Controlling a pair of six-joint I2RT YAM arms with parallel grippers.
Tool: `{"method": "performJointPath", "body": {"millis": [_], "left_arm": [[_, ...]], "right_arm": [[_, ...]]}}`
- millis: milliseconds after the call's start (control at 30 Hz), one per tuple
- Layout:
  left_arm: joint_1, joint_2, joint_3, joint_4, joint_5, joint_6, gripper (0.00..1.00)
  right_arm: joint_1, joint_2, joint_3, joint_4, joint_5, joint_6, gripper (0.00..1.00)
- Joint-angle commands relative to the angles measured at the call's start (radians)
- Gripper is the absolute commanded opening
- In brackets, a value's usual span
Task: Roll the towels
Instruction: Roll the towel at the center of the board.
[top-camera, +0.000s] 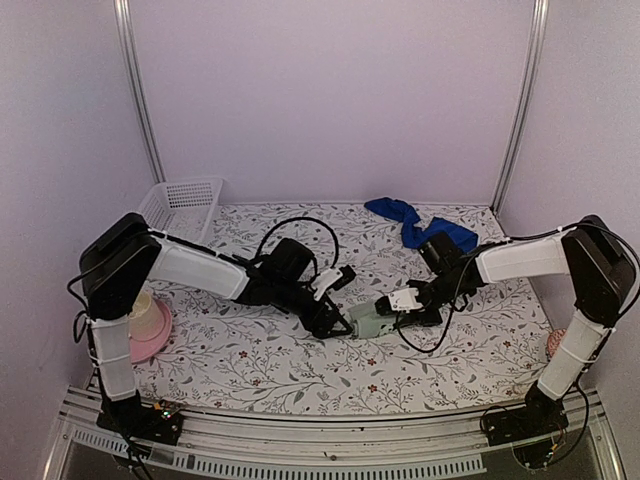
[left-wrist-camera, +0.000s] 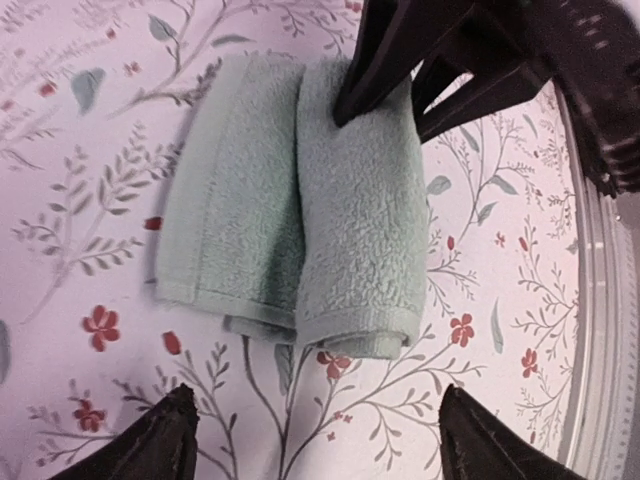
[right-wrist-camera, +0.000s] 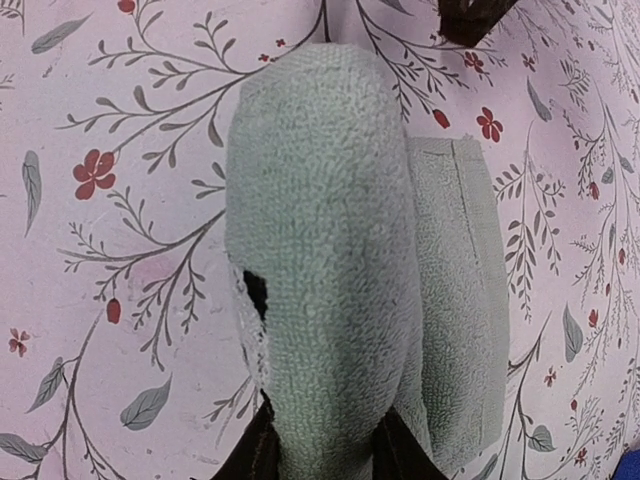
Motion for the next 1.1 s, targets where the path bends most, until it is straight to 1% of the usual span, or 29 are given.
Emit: {"method": "performJointPath", "body": {"millis": [0, 167, 333, 433, 567, 700, 800, 933, 1067], "left_arm": [[-0.014, -0.143, -0.088, 0.131, -0.191, 0.083, 0.87], [-0.086, -0.200, -0.180, 0.237, -0.321, 0.169, 0.90], [-0.175, -0.179, -0.208, 0.305, -0.443, 0.257, 0.92], [-0.182, -0.165, -0.216, 0.352, -0.444, 0.253, 0.91], [-0.196, -0.170, -0.250, 0.442, -0.385, 0.278, 0.90], [-0.227, -0.137, -0.224, 0.427, -0.401, 0.341, 0.86], [-0.244, -0.101, -0.195, 0.382, -0.393, 0.374, 0.83], [-0.251, -0.067, -0.163, 0.328, -0.380, 0.378, 0.79], [-0.250, -0.020, -0.132, 0.284, -0.405, 0.370, 0.73]], "right_arm": [[0.006, 0.048, 0.034, -0.169, 0.000, 0.015, 0.29], [0.007, 0.099, 0.119, -0.316, -0.052, 0.027, 0.29], [0.006, 0.134, 0.186, -0.432, -0.096, 0.038, 0.31], [0.006, 0.162, 0.236, -0.520, -0.144, 0.023, 0.31], [0.007, 0.208, 0.280, -0.587, -0.166, 0.014, 0.31], [0.006, 0.239, 0.285, -0.589, -0.144, 0.032, 0.32], [0.006, 0.249, 0.286, -0.585, -0.134, 0.047, 0.32], [0.006, 0.237, 0.286, -0.579, -0.138, 0.054, 0.33], [0.005, 0.231, 0.285, -0.574, -0.133, 0.052, 0.34]]}}
